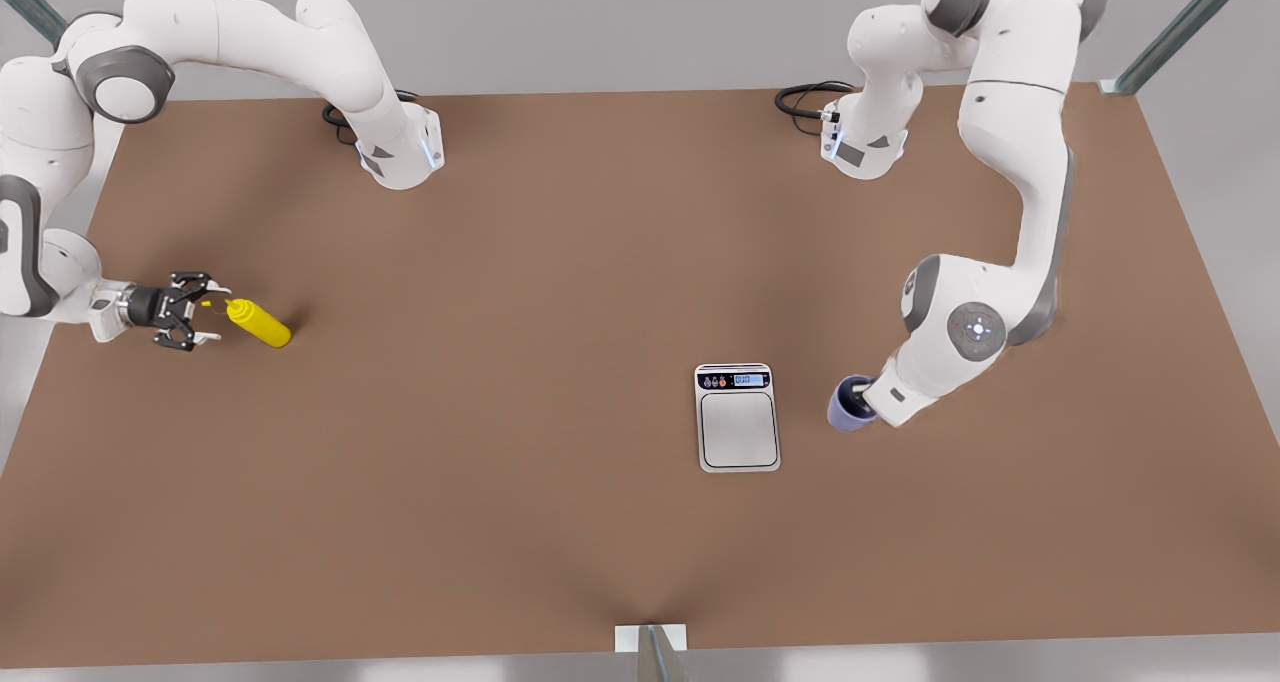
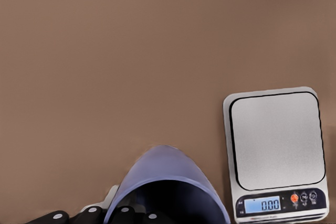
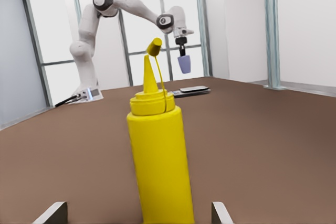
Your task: Move cup to the weight, pick up sauce bottle, pour sauce
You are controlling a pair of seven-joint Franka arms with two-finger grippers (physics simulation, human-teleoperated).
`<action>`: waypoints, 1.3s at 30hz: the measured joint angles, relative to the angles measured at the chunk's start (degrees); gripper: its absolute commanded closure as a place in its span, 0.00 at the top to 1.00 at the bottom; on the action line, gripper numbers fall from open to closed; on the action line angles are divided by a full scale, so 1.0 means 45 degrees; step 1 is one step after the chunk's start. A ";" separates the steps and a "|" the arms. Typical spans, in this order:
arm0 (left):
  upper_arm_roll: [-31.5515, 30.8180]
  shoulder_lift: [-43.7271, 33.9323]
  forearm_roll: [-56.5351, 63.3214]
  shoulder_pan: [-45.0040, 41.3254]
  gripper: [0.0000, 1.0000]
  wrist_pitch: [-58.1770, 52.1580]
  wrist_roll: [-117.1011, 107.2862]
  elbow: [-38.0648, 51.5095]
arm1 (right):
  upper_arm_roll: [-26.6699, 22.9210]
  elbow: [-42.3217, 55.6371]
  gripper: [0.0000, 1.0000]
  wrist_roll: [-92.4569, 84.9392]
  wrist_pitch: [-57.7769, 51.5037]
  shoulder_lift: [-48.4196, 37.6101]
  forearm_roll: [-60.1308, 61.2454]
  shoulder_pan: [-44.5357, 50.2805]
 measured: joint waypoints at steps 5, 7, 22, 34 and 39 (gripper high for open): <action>-0.0577 0.1641 0.0044 -0.1106 0.21 0.0011 -0.0492 0.2106 | 0.0018 -0.0234 1.00 -0.0245 0.0696 0.0000 0.0017 0.0186; -0.0905 0.2228 0.0060 -0.1103 0.21 0.0036 -0.0485 0.2787 | 0.0038 -0.0315 1.00 -0.0295 0.0774 -0.0018 0.0017 0.0196; -0.1017 0.2610 0.0739 -0.1061 0.21 0.0116 -0.0501 0.2954 | 0.0544 -0.1633 1.00 -0.0314 0.1767 -0.0292 0.0037 0.0177; -0.1154 0.2973 0.0511 -0.1073 0.67 0.0127 -0.0660 0.2954 | 0.0840 -0.2550 1.00 -0.0568 0.2551 -0.0752 0.0055 0.0117; -0.1154 0.3032 0.0174 -0.1061 0.97 0.0135 -0.0699 0.2954 | 0.1020 -0.2810 1.00 -0.0549 0.2696 -0.0937 0.0096 0.0100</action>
